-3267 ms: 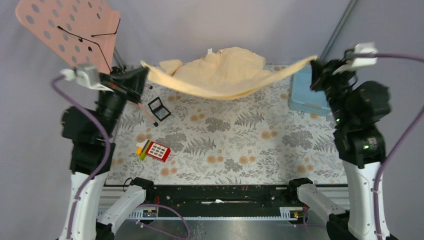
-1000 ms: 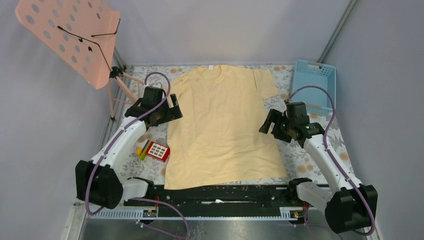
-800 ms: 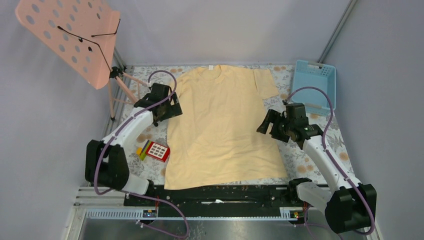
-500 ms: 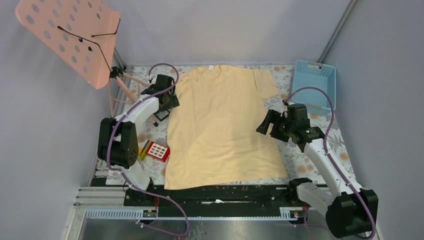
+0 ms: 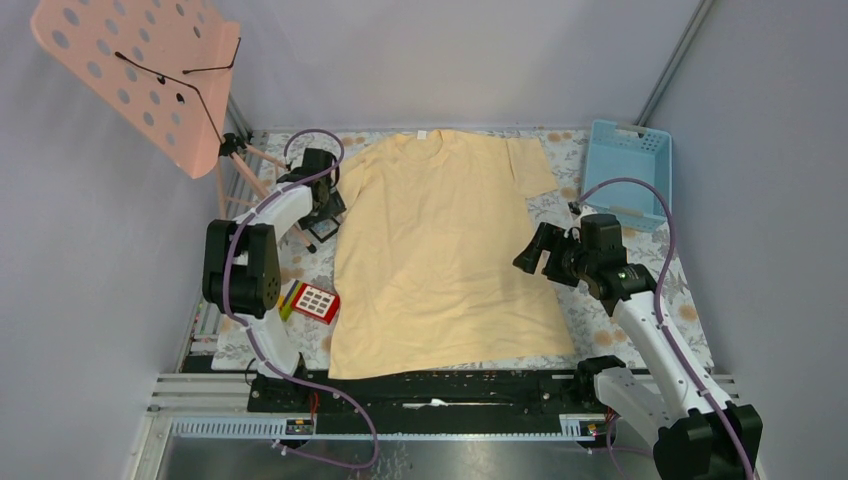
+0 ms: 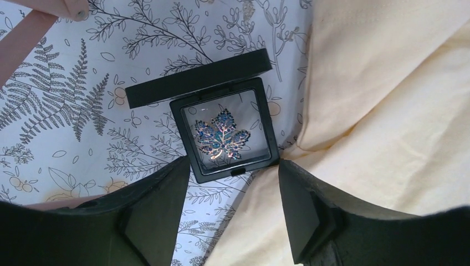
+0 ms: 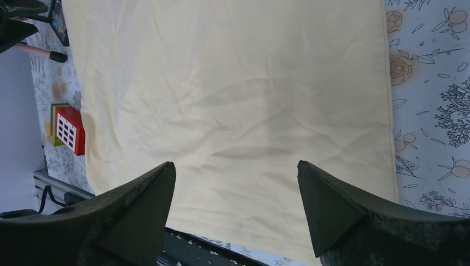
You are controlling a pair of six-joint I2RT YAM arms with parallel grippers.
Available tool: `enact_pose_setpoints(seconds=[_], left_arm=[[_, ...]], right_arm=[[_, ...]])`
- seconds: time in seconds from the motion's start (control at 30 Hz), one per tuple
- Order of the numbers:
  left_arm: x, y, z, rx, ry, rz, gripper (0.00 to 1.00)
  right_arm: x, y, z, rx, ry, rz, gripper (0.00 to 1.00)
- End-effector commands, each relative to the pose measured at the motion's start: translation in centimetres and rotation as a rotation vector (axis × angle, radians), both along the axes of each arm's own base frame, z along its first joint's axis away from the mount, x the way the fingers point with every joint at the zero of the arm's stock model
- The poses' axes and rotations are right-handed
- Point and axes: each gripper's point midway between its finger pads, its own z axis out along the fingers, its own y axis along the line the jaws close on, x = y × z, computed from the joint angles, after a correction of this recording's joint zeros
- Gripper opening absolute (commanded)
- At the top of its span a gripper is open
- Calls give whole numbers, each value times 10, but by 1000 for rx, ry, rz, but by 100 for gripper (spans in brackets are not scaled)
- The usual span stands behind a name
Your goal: Pin the brooch onto the clothing
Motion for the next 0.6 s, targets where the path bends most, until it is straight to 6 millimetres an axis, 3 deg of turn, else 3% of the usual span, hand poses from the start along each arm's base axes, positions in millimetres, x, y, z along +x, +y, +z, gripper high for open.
enact_pose_setpoints(seconds=[0.0,0.17,0.57], left_arm=[[12,4,1,3,-28,21,65],[6,9,-8,3,-6,40,63],[13,15,-17,-41,14,52,59]], right_arm=[[-7,3,-1,7,-1,32,88],[-11,2,-3,11,4,23,88],[-17,0,-5,8,8,9,88]])
